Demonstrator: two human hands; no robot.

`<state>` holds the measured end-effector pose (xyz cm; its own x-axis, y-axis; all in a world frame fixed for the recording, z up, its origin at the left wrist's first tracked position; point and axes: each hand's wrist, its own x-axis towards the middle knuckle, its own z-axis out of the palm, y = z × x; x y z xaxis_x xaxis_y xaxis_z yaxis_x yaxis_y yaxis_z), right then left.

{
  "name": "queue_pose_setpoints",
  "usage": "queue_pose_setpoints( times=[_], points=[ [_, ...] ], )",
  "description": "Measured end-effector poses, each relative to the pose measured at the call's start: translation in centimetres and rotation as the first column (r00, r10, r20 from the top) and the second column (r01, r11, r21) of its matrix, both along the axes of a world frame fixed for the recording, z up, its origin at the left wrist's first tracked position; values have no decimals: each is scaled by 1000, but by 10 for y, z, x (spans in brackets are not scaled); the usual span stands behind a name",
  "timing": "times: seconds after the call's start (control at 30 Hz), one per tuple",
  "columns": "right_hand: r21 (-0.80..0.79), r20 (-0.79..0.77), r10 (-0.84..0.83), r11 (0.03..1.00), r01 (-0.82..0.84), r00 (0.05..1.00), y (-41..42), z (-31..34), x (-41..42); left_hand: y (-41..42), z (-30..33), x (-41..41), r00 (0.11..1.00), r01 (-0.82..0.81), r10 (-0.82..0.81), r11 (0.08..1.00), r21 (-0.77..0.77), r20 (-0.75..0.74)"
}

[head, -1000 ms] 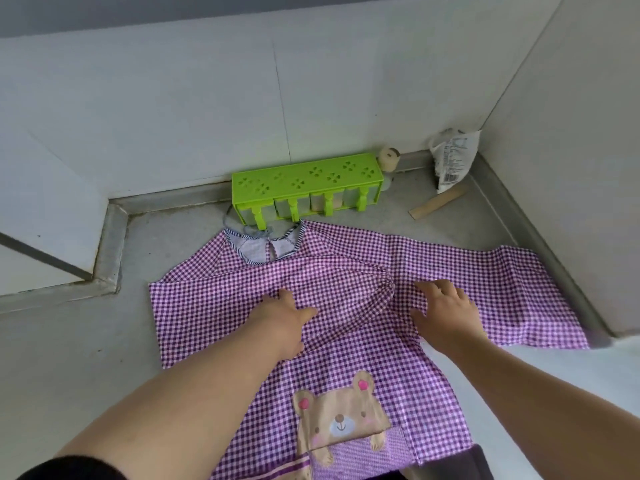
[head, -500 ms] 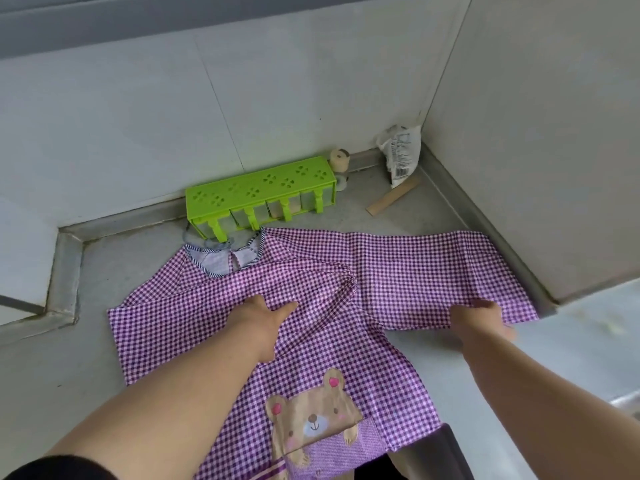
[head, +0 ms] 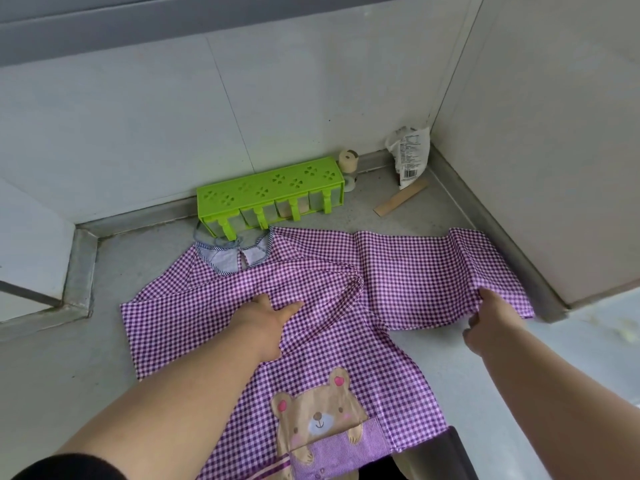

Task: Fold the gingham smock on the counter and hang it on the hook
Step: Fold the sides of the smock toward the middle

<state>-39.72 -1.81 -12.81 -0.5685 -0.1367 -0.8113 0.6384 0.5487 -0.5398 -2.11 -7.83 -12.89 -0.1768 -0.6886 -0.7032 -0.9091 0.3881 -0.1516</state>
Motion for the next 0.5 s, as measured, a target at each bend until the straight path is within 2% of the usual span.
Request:
queue_pose_setpoints(
  times=[0.13, 0.2, 0.27, 0.3, 0.33, 0.4, 0.43, 0.5],
  points=[
    [-85, -119, 47, 995, -57, 992, -19, 26, 26, 4, 1, 8, 1000, 3, -4, 1000, -25, -27],
    [-170, -229, 61, 980, -101, 971, -32, 42, 40, 6, 2, 11, 999, 8, -10, 999, -43, -43],
    [-244, -410, 102, 945, -216, 907, -43, 64, 64, 9, 2, 16, 998, 4, -8, 998, -59, -65],
    [-251, -517, 150, 915, -317, 843, -47, 73, 76, 10, 2, 17, 997, 0, -6, 998, -68, -79],
    [-211, -620, 251, 859, -466, 743, -48, 84, 94, 11, 1, 19, 996, -10, 3, 997, -75, -91],
    [-124, -752, 437, 641, -757, 493, -50, 92, 132, 12, -1, 26, 990, -45, 34, 996, -77, -136],
    [-36, -804, 502, 494, -869, 319, -49, 92, 148, 12, -2, 28, 987, -56, 42, 995, -81, -157],
    [250, -855, 493, 120, -961, -161, -46, 82, 179, 11, -3, 36, 977, -80, 59, 992, -97, -207]
  ],
)
